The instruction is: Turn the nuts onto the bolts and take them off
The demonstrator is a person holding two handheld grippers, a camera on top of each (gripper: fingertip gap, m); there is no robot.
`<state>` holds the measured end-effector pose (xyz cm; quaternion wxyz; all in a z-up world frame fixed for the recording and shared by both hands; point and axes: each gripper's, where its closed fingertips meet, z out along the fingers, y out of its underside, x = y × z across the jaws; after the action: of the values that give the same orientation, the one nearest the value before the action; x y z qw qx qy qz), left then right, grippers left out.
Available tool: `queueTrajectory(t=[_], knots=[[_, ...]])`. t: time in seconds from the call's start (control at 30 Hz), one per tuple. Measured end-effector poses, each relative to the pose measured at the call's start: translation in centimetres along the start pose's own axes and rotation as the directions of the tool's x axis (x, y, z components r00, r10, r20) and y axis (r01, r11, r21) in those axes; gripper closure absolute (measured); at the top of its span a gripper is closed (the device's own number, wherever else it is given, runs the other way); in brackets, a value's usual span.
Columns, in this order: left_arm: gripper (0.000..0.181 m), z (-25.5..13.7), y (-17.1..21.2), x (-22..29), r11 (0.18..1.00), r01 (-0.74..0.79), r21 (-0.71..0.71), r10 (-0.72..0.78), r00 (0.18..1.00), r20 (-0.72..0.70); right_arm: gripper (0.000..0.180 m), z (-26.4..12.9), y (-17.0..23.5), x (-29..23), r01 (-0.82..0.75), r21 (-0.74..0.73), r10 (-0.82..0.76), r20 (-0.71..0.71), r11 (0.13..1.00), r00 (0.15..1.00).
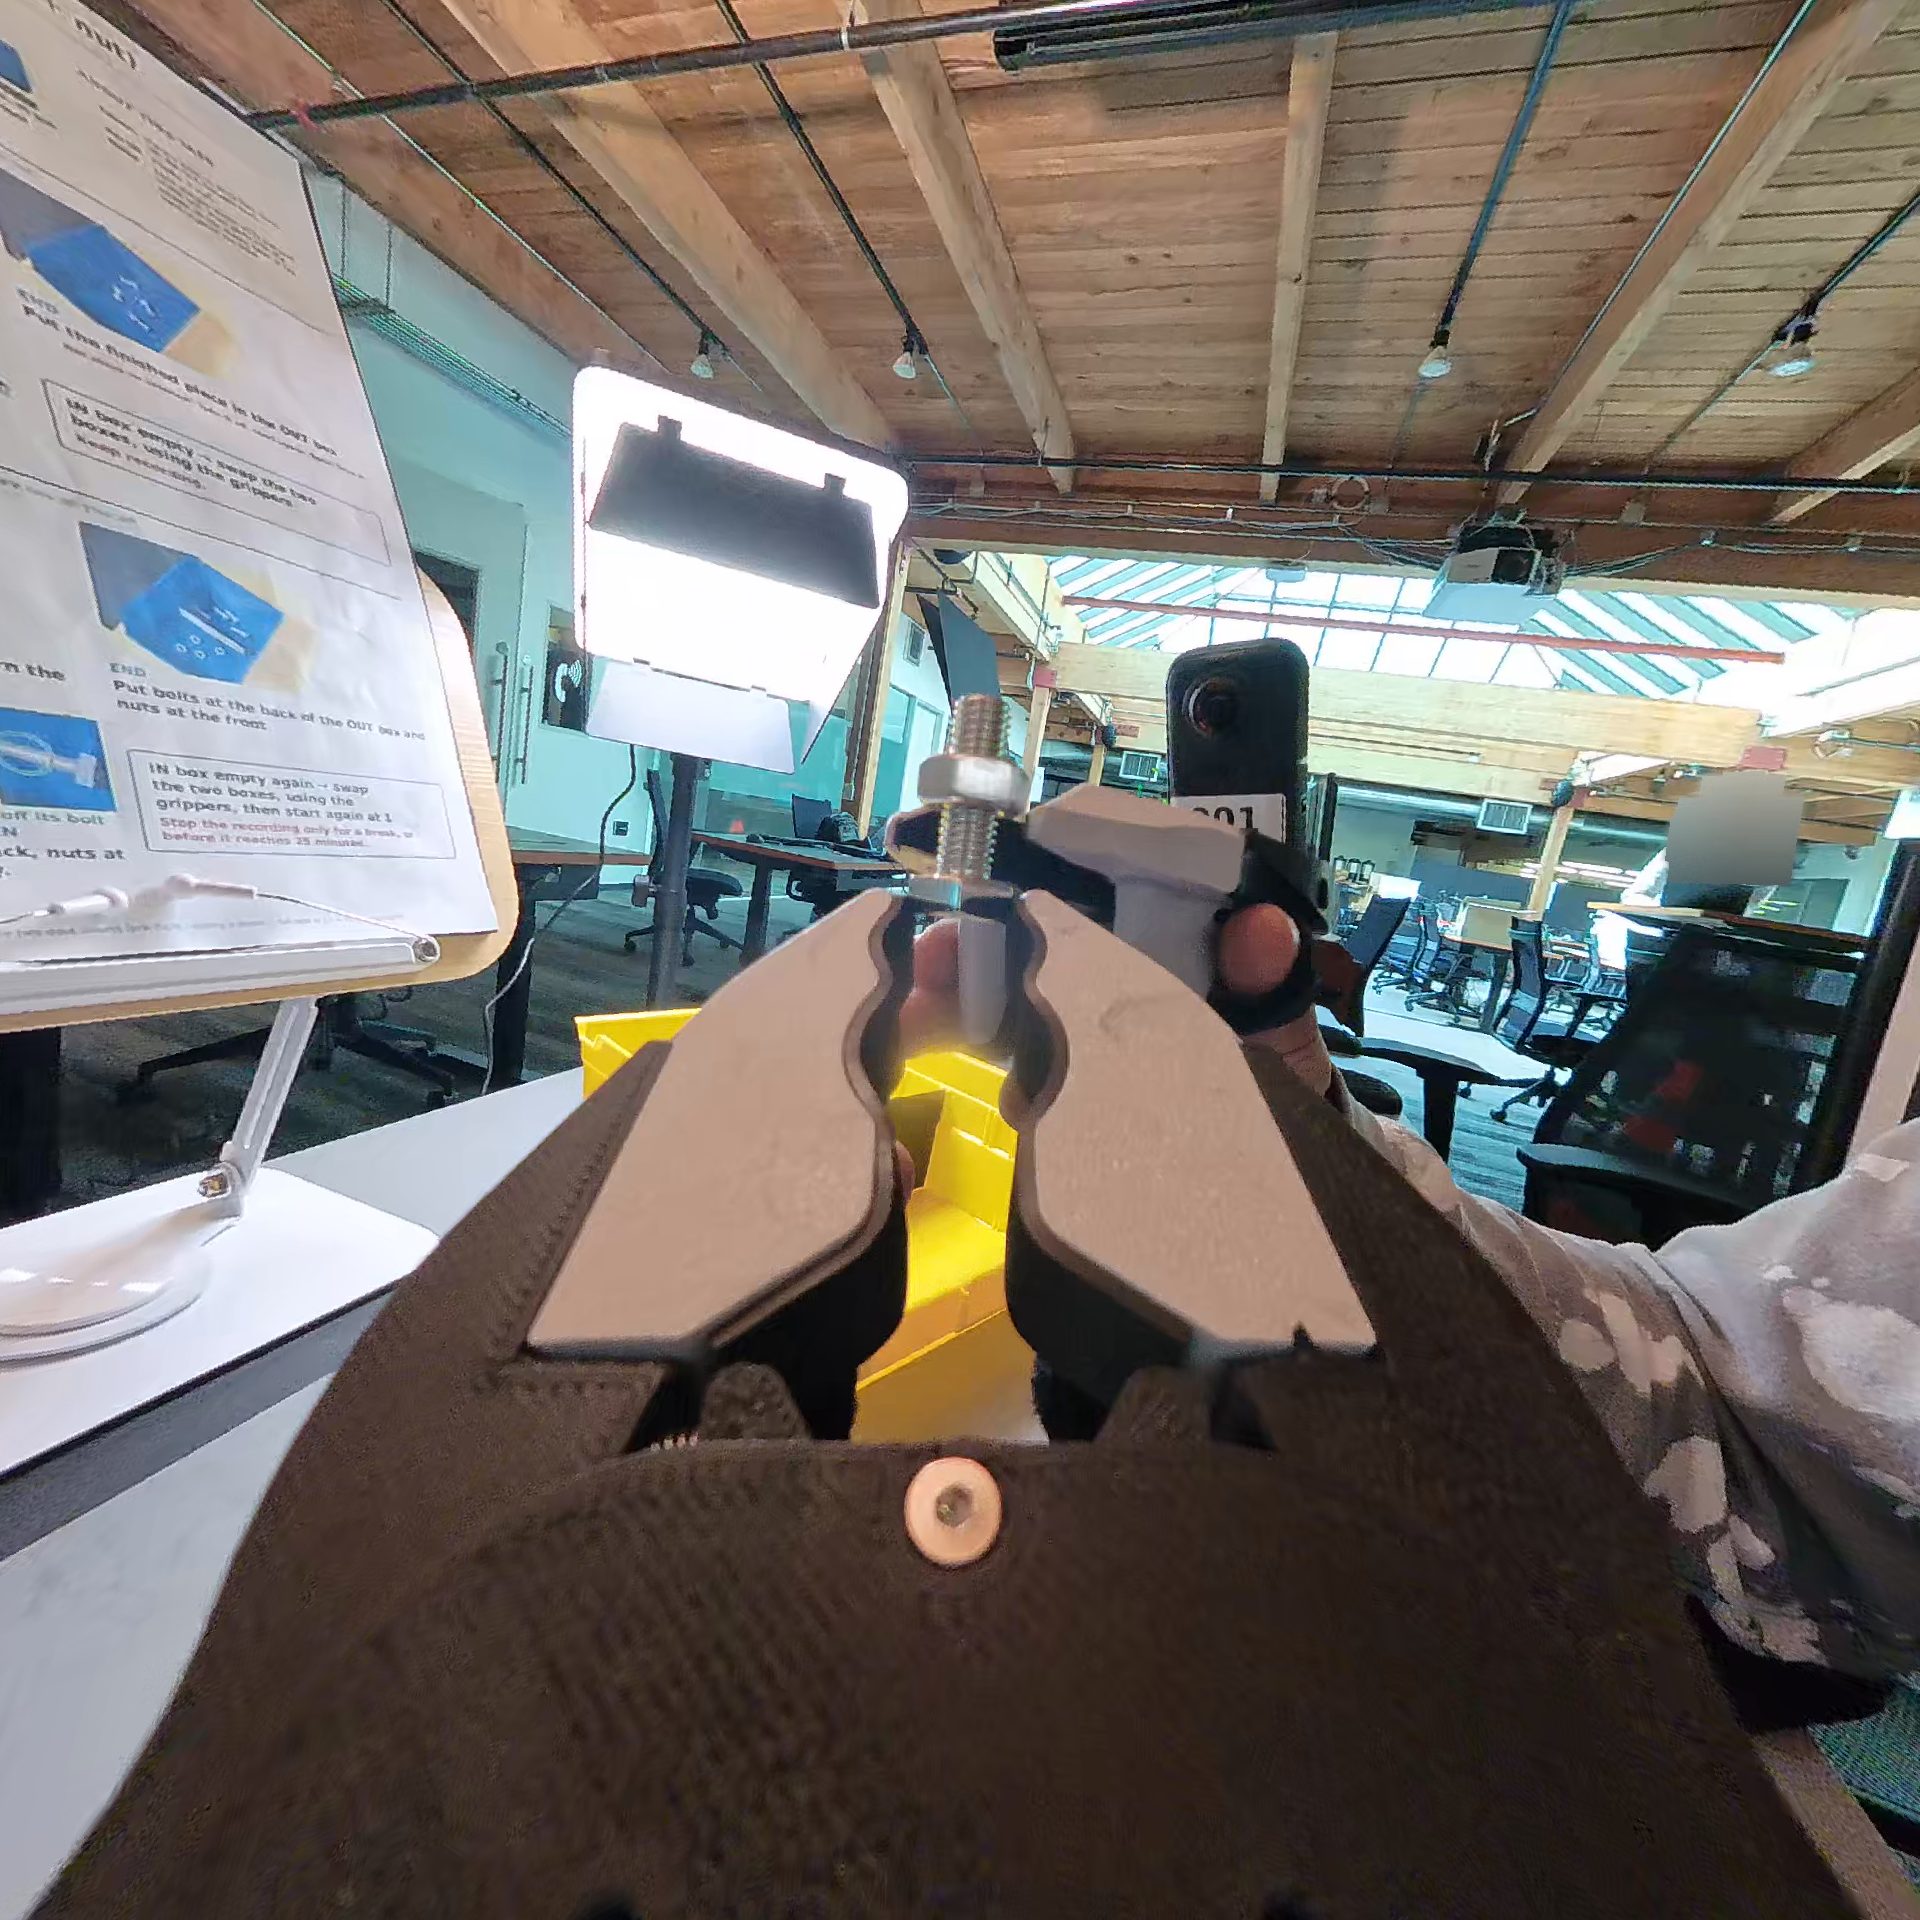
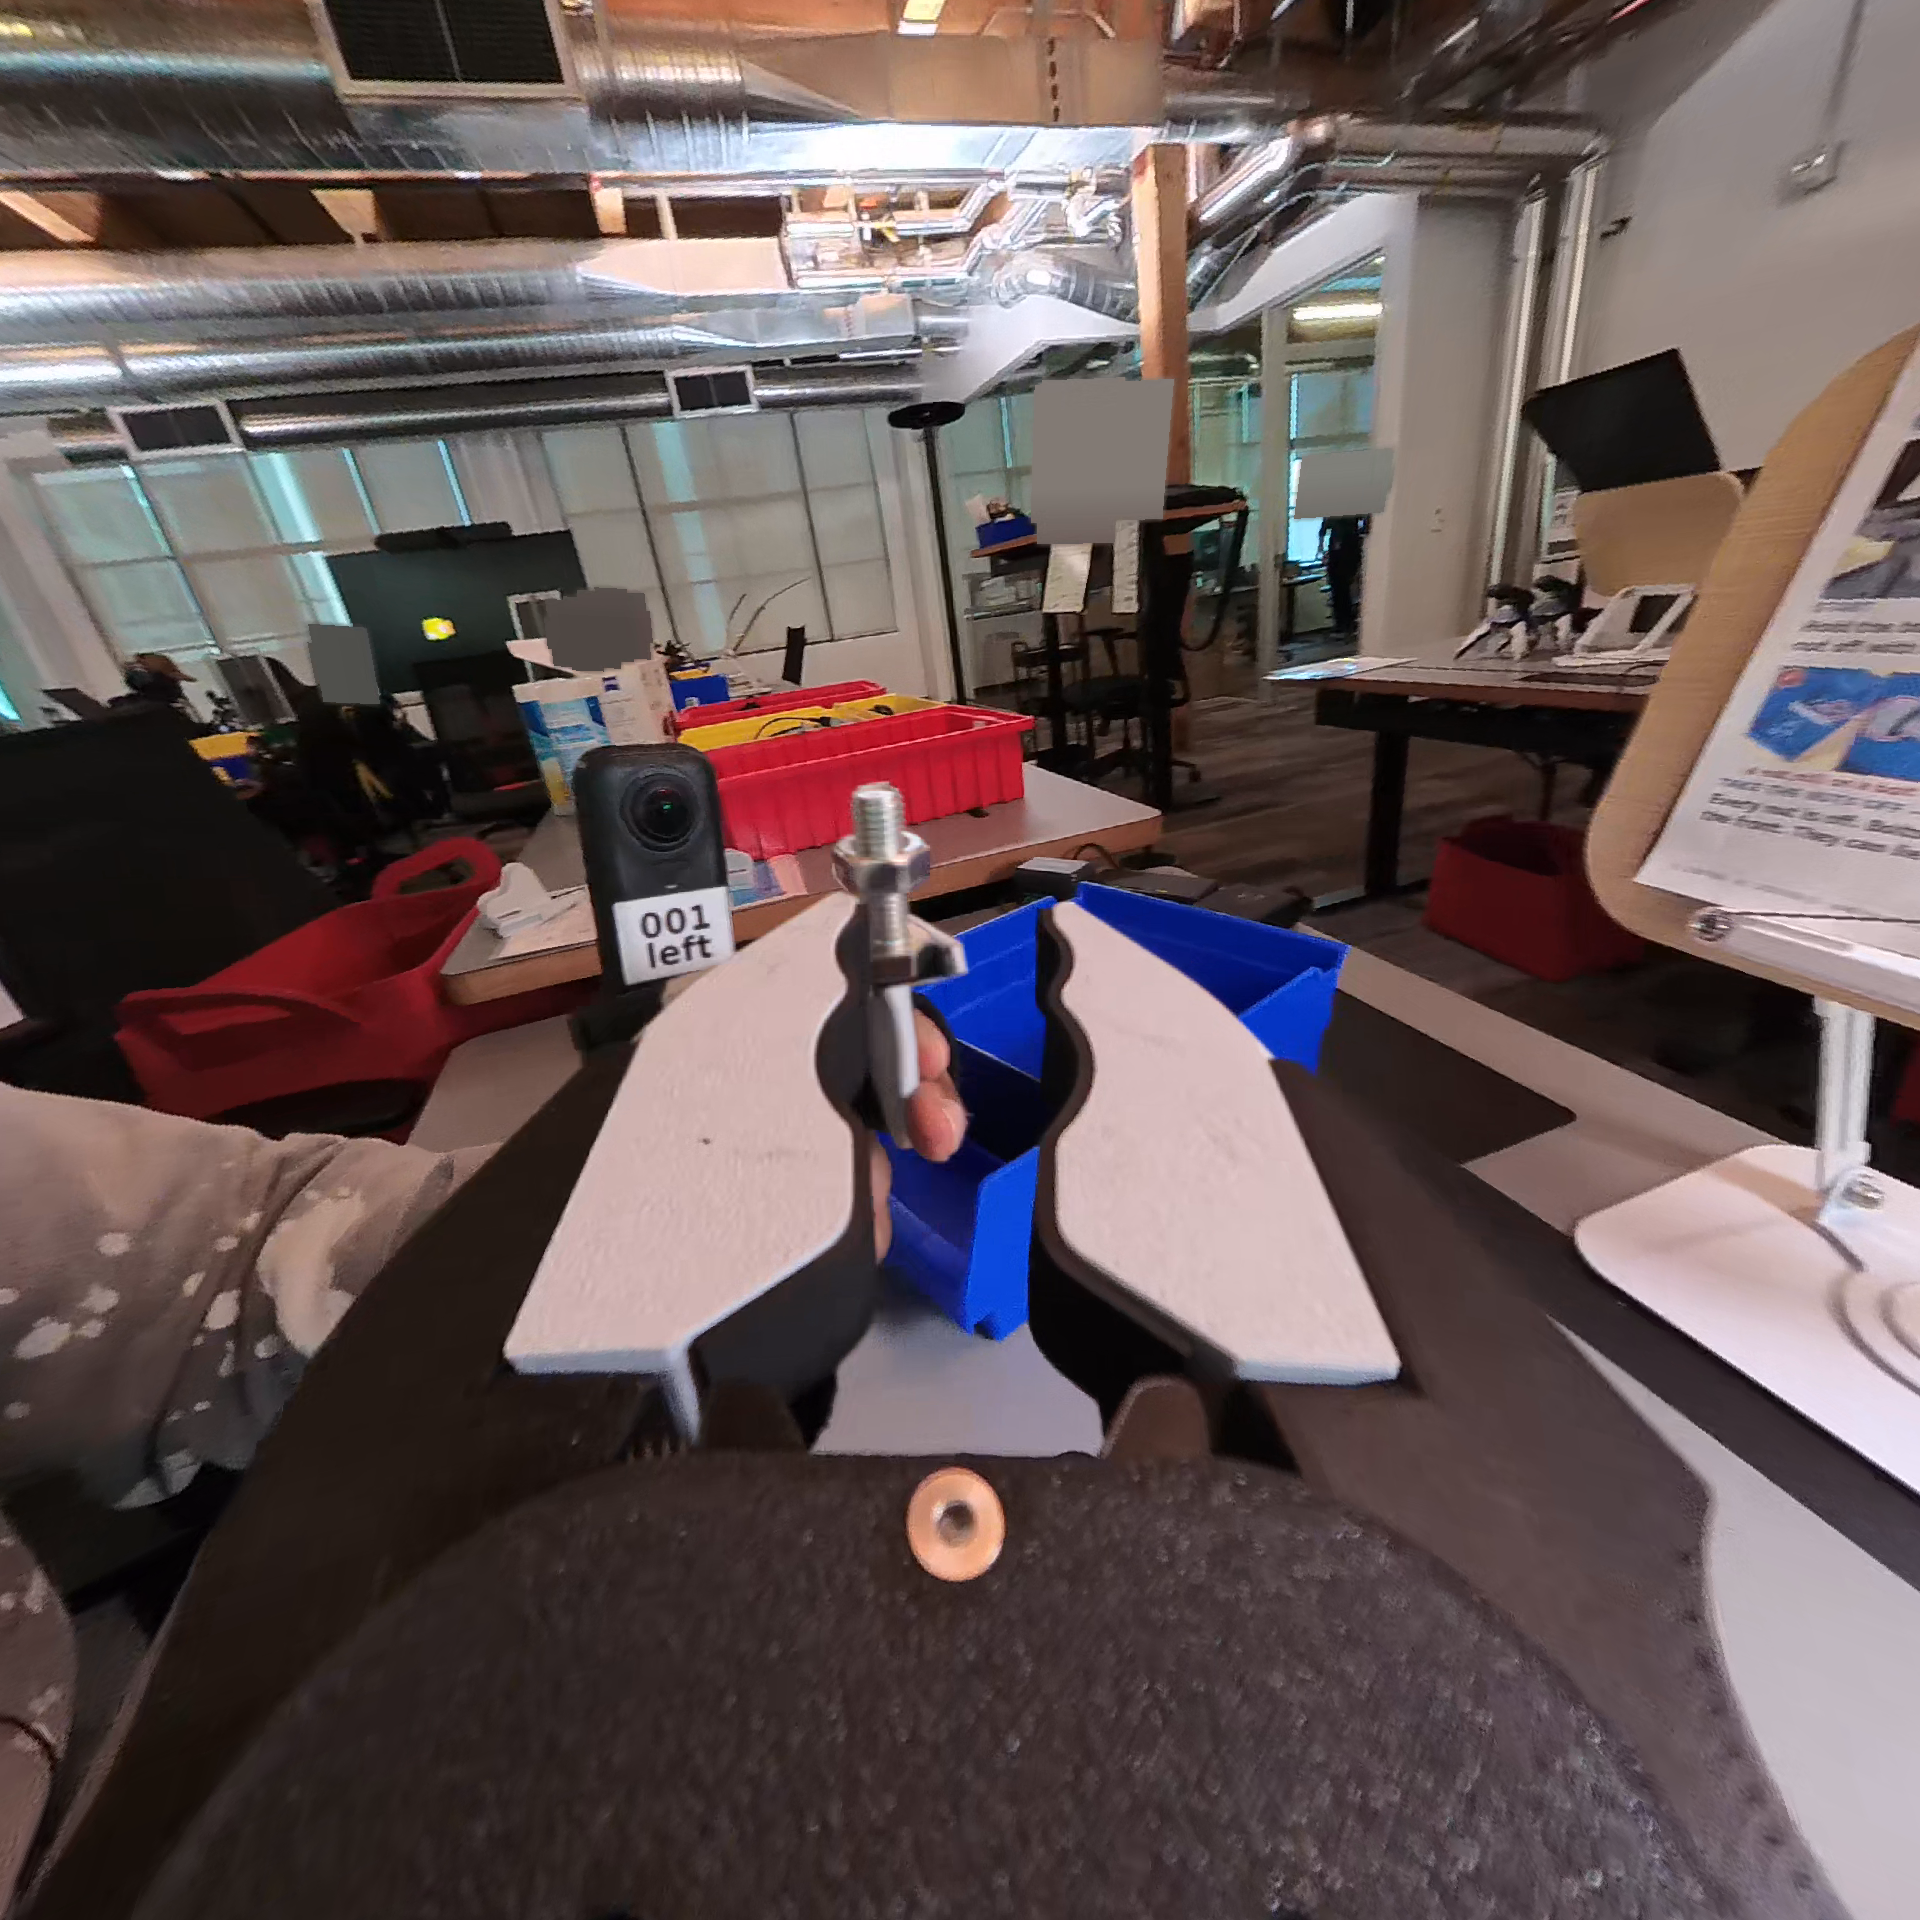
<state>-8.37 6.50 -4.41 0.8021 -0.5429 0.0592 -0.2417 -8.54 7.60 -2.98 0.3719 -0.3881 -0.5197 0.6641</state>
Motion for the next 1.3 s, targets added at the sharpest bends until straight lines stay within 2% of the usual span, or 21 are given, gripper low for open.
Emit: queueTrajectory(t=[0.1,0.23,0.27,0.3,0.53,0.6,0.63,0.93,1.23,1.3], knots=[[0.163,0.2,0.7,0.2,1.0,0.002,-0.016,-0.002,1.0,-0.006,0.145,0.7,0.6,-1.1,-0.002,-0.014,0.003,0.03,1.0,1.0],[0.163,0.2,0.4,0.6,1.0,0.003,-0.002,-0.003,1.0,-0.021,0.148,0.5,0.3,-0.6,-0.02,0.0,0.02,0.026,1.0,0.999],[0.164,0.1,0.0,0.6,1.0,0.01,0.016,-0.01,0.999,-0.032,0.163,0.1,0.0,0.4,-0.036,0.017,0.036,-0.016,0.999,0.999],[0.163,0.0,-0.3,0.6,1.0,0.012,0.023,-0.011,0.999,-0.04,0.165,-0.4,-0.6,1.1,-0.037,0.05,0.039,-0.04,0.998,0.998],[0.163,0.2,0.6,0.5,1.0,0.026,-0.003,-0.026,0.999,-0.034,0.151,0.2,-0.2,-1.0,0.004,0.016,-0.004,0.039,1.0,0.999],[0.163,0.5,1.1,0.8,0.999,0.032,-0.016,-0.033,0.998,-0.045,0.153,0.6,0.2,-1.6,0.01,-0.001,-0.01,0.057,1.0,0.998],[0.163,0.5,1.2,0.9,0.999,0.033,-0.022,-0.034,0.998,-0.049,0.163,0.6,0.3,-1.7,0.017,-0.006,-0.016,0.059,1.0,0.998],[0.162,0.9,2.1,1.2,0.993,0.074,-0.09,-0.082,0.993,-0.089,0.163,-0.1,0.9,-1.5,0.014,-0.057,-0.007,0.123,0.998,0.992],[0.163,0.9,2.1,1.4,0.993,0.048,-0.112,-0.059,0.993,-0.099,0.163,0.0,1.1,-1.7,0.009,-0.058,-0.001,0.138,0.998,0.99],[0.163,0.8,1.7,1.6,0.996,0.038,-0.08,-0.046,0.993,-0.109,0.155,-0.2,0.7,-1.7,-0.001,-0.045,0.008,0.146,0.999,0.989]])
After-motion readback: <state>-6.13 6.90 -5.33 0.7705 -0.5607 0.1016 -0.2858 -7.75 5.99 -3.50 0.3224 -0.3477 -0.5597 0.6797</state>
